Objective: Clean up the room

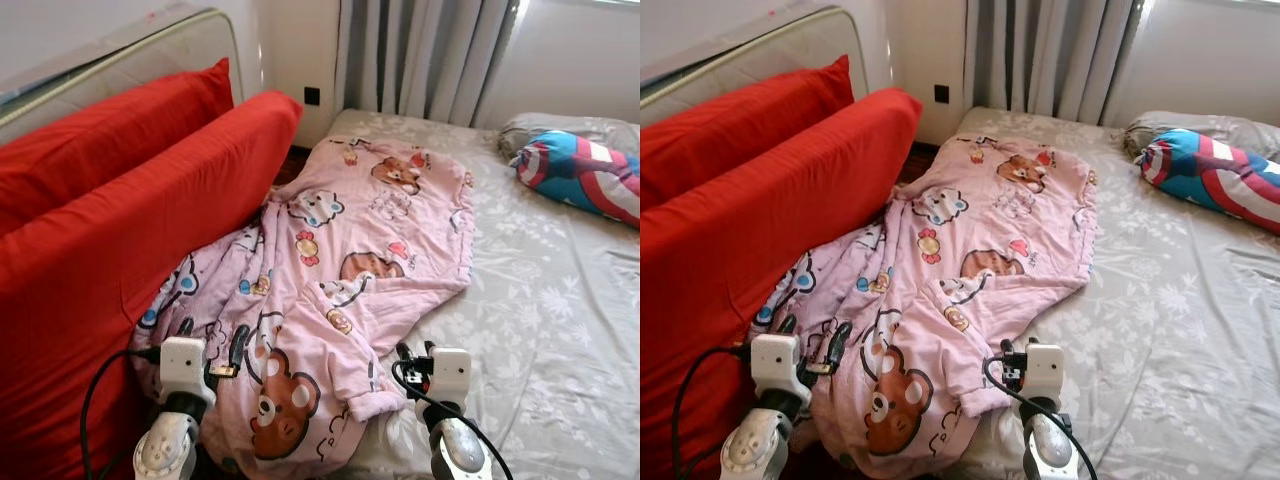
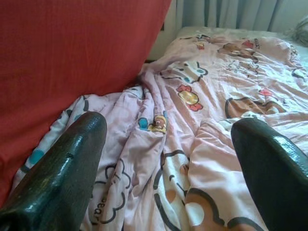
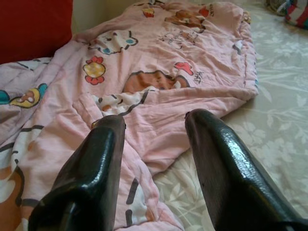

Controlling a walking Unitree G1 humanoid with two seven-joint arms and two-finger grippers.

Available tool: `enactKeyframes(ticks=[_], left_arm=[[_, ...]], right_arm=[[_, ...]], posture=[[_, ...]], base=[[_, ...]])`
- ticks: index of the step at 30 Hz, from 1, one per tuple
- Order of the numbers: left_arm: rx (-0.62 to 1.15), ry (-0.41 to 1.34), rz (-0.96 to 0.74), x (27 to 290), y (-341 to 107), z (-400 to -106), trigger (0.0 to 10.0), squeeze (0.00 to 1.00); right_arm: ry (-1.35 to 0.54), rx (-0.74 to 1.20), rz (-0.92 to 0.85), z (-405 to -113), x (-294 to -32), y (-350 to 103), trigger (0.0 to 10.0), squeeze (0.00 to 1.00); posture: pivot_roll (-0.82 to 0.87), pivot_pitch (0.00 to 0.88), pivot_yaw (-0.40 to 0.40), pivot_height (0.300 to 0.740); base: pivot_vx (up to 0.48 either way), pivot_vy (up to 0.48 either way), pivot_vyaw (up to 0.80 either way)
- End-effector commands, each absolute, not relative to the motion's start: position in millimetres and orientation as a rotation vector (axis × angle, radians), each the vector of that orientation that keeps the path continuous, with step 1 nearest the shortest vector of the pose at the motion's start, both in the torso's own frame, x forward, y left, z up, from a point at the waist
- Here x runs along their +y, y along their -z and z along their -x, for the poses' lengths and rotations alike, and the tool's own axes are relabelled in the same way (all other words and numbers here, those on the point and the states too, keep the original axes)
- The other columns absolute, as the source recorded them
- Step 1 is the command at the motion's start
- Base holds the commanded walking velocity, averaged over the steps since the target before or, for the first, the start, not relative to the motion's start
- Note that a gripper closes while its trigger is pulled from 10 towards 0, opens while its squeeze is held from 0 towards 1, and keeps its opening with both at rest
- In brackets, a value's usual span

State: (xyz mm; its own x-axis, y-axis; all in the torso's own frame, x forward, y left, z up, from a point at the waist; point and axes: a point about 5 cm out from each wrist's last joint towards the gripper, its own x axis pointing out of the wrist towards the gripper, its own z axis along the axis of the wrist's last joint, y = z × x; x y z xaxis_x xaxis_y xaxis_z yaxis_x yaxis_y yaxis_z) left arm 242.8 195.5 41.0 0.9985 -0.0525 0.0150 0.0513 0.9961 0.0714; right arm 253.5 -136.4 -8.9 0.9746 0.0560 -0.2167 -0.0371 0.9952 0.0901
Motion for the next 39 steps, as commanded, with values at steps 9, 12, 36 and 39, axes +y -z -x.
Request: enactKeyframes(ticks=[9,12,36,39], left_arm=[[-0.032,0.064,-0.066,190.5,-54.9,-251.2,10.0,0.00],[-0.033,0.061,-0.065,190.7,-55.9,-252.1,10.0,0.00],[-0.011,0.069,-0.053,185.4,-57.6,-254.7,10.0,0.00],[-0.005,0.073,-0.050,185.3,-57.5,-255.4,10.0,0.00]], right_arm=[[-0.043,0.267,-0.063,-254.1,-134.6,12.1,10.0,0.00],[-0.044,0.271,-0.062,-255.4,-134.6,11.8,10.0,0.00],[-0.074,0.280,-0.069,-257.5,-130.7,11.3,10.0,0.00],[-0.085,0.255,-0.088,-257.9,-129.3,9.2,10.0,0.00]], posture=[[-0.04,0.038,-0.040,0.736],[-0.04,0.044,-0.041,0.716],[-0.04,0.060,-0.044,0.666],[-0.04,0.061,-0.043,0.653]], base=[[0.000,0.000,0.00],[0.000,0.000,0.00],[0.000,0.000,0.00],[0.000,0.000,0.00]])
